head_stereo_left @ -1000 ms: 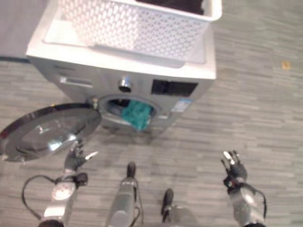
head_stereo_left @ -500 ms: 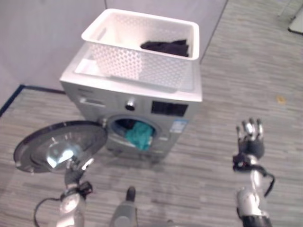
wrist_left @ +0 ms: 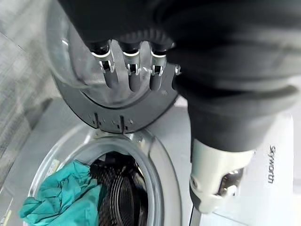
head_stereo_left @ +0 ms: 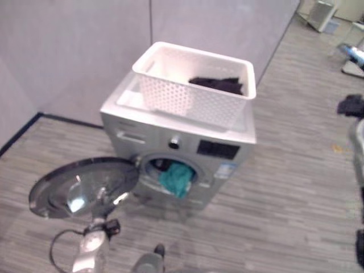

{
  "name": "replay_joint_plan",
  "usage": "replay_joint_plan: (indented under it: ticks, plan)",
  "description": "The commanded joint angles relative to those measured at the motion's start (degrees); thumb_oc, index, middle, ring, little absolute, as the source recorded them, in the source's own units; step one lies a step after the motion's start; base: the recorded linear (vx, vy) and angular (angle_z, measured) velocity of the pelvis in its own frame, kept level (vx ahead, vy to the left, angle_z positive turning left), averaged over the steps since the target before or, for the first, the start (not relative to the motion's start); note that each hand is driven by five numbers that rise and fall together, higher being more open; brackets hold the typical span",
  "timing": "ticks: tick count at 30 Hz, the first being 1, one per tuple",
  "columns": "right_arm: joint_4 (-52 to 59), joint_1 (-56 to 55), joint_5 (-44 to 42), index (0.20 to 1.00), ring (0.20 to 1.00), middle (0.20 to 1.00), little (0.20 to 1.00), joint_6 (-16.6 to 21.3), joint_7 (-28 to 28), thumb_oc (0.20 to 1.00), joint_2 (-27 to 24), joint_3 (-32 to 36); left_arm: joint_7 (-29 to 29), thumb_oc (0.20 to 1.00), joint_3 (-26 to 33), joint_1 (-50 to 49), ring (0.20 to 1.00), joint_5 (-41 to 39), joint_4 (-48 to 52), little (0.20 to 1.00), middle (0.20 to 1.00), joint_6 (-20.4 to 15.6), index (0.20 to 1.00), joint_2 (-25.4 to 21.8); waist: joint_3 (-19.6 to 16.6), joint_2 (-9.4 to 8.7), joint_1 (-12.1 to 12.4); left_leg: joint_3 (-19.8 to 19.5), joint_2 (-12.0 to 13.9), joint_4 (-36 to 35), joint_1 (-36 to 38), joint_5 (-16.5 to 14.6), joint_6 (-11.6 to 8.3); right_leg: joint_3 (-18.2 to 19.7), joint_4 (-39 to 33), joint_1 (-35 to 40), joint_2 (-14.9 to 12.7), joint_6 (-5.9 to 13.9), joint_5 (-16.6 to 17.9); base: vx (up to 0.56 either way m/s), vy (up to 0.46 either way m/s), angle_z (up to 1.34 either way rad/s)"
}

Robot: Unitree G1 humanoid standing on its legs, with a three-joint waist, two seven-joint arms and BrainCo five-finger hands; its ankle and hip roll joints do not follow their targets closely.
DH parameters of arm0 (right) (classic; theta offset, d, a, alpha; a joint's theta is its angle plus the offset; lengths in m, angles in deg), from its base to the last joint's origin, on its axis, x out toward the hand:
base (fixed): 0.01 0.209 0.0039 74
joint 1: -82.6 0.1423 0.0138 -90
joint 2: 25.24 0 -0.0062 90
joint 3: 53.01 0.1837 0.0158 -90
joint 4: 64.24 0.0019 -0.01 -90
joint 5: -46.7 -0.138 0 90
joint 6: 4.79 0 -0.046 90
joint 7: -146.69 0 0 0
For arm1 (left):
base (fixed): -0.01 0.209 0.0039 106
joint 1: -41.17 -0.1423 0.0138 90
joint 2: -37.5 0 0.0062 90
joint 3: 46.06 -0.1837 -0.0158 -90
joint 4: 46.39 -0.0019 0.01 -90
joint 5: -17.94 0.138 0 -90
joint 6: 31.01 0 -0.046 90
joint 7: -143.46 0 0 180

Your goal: Grab the laundry basket,head to the washer,open it,put in the laundry and shut it.

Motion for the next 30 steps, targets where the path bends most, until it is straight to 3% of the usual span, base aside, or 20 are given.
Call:
replay_joint_plan:
  ticks: [1, 4, 5, 6, 7, 10, 11, 12, 14, 17, 22, 24, 30]
  plan:
    - [-3.9, 11.9, 0.9, 1.000, 1.000, 1.000, 1.000, -1.3, 3.5, 1.000, -2.6, -6.5, 2.0, 1.000, -0.1, 1.4, 1.000, 1.1, 3.0, 1.000, 1.000, -2.9, 1.000, -3.4, 0.9, 0.43, 0.8, -2.4, 1.9, 3.2, -0.8, -3.9, 0.37, 0.6, -0.1, 2.4, 3.0, -0.87, 12.8, 0.13, 0.131, 0.17]
    - [-8.5, 22.5, 1.8, 1.000, 1.000, 1.000, 1.000, -4.4, 7.6, 1.000, -7.8, -17.1, 3.0, 1.000, 0.4, 1.5, 1.000, 0.2, 2.7, 1.000, 1.000, -2.5, 1.000, -4.6, 1.8, 1.23, -0.3, -3.7, 2.7, 1.6, 1.9, -3.9, -0.09, 0.7, -3.4, -1.7, 3.8, -2.53, 7.7, 0.13, 0.020, 0.21]
    - [-12.0, 28.5, 1.0, 1.000, 1.000, 1.000, 1.000, -5.4, 9.8, 1.000, -9.0, -23.1, 3.3, 1.000, 0.9, 1.4, 1.000, -0.5, 2.2, 1.000, 1.000, -2.6, 1.000, -4.8, 2.6, 1.41, -1.4, -4.8, 3.2, 1.4, 3.0, -4.2, -0.77, 1.5, -7.9, -3.5, 3.8, -2.30, 7.1, 0.10, -0.048, 0.21]
    - [-12.6, 30.0, 0.8, 1.000, 1.000, 1.000, 1.000, -5.3, 9.8, 1.000, -9.0, -24.6, 3.3, 1.000, 1.2, 1.4, 1.000, -0.5, 2.2, 1.000, 1.000, -2.6, 1.000, -4.4, 2.7, 1.84, -1.8, -5.0, 3.3, 1.4, 3.1, -4.4, -0.82, 1.3, -8.0, -3.2, 3.9, -2.33, 7.0, 0.13, -0.088, 0.35]
    - [-13.8, 31.1, 0.8, 1.000, 1.000, 1.000, 1.000, -5.9, 10.5, 1.000, -9.0, -26.4, 3.3, 1.000, 1.3, 1.6, 1.000, -0.6, 1.8, 1.000, 1.000, -2.5, 1.000, -4.5, 3.3, 1.43, -2.3, -5.9, 3.2, 1.5, 3.9, -5.1, -1.40, 3.3, -12.7, -3.9, 3.9, -1.91, 6.6, 0.11, -0.083, 0.51]
    - [-16.9, 34.7, 0.0, 1.000, 1.000, 1.000, 1.000, -6.6, 13.1, 1.000, -9.2, -31.5, 3.0, 1.000, 1.8, 2.2, 1.000, -0.4, -0.4, 1.000, 1.000, -2.7, 1.000, -3.8, 4.0, 0.69, -3.8, -8.2, 2.7, 1.3, 5.2, -6.0, -2.33, 9.3, -19.1, -5.8, 4.1, -0.01, 10.9, 0.13, -0.103, 0.61]
    - [-16.6, 35.5, -0.7, 1.000, 1.000, 1.000, 1.000, -7.2, 14.6, 1.000, -10.1, -32.7, 3.0, 1.000, 1.9, 2.3, 1.000, -0.5, -0.8, 1.000, 1.000, -2.9, 1.000, -4.0, 4.0, -0.34, -3.9, -8.6, 2.2, 1.7, 5.0, -6.3, -2.67, 9.6, -20.6, -5.0, 3.6, 0.40, 11.2, 0.12, -0.126, 0.68]
    - [-17.8, 37.7, -1.3, 1.000, 1.000, 1.000, 1.000, -8.3, 15.8, 1.000, -9.8, -35.8, 3.4, 1.000, 1.9, 1.8, 1.000, -1.2, -1.2, 1.000, 1.000, -2.6, 1.000, -3.3, 3.7, -1.38, -4.1, -9.0, 2.1, 1.5, 5.2, -6.4, -2.99, 9.1, -21.3, -4.1, 3.1, 0.63, 12.6, 0.07, -0.099, 0.68]
    - [-18.4, 39.0, -1.3, 1.000, 1.000, 1.000, 1.000, -8.7, 16.9, 1.000, -9.8, -38.0, 3.7, 1.000, 2.3, 1.3, 1.000, -1.8, -0.9, 1.000, 1.000, -2.3, 1.000, -3.0, 3.4, -1.56, -4.2, -9.1, 2.6, 0.9, 5.5, -6.2, -3.17, 8.6, -21.8, -3.6, 3.2, 0.57, 13.0, 0.07, -0.102, 0.59]
    - [-21.8, 45.3, -2.8, 1.000, 1.000, 1.000, 1.000, -10.7, 20.8, 1.000, -9.0, -46.2, 4.5, 1.000, 1.5, -0.4, 1.000, -2.3, -0.9, 1.000, 1.000, -1.2, 1.000, -3.0, 2.5, -2.77, -3.8, -9.5, 4.1, -0.2, 5.9, -5.8, -4.03, 6.1, -23.5, -1.9, 3.7, 0.35, 12.5, 0.08, -0.147, 0.21]
    - [-26.6, 55.1, -2.9, 1.000, 1.000, 1.000, 1.000, -12.3, 25.4, 1.000, -8.7, -58.6, 5.8, 1.000, 0.3, -1.4, 1.000, -3.1, 0.1, 1.000, 1.000, -0.5, 1.000, -3.4, 2.0, -3.80, -3.8, -10.3, 5.5, -1.7, 6.4, -5.1, -5.04, 4.9, -24.9, -0.6, 4.6, 0.08, 12.2, 0.04, -0.096, 0.02]
    - [-29.9, 59.0, -2.3, 1.000, 1.000, 1.000, 1.000, -12.2, 27.3, 1.000, -6.4, -63.9, 6.4, 1.000, -0.9, -1.7, 1.000, -2.9, 0.4, 1.000, 1.000, -0.4, 1.000, -3.7, 1.9, -4.39, -3.6, -10.5, 6.4, -2.7, 6.8, -4.4, -5.62, 4.4, -25.5, 0.1, 5.3, -0.21, 11.7, 0.03, -0.077, -0.03]
    - [-36.7, 61.1, 1.8, 1.000, 1.000, 1.000, 1.000, -12.5, 28.5, 1.000, -2.0, -67.1, 6.7, 1.000, -1.5, -2.0, 1.000, -2.8, 2.5, 1.000, 1.000, -0.5, 1.000, -4.9, 2.7, -5.37, -2.2, -12.3, 7.4, -4.0, 6.1, -3.0, -6.29, 3.1, -25.7, 0.2, 6.2, -0.75, 10.8, 0.00, -0.064, 0.09]
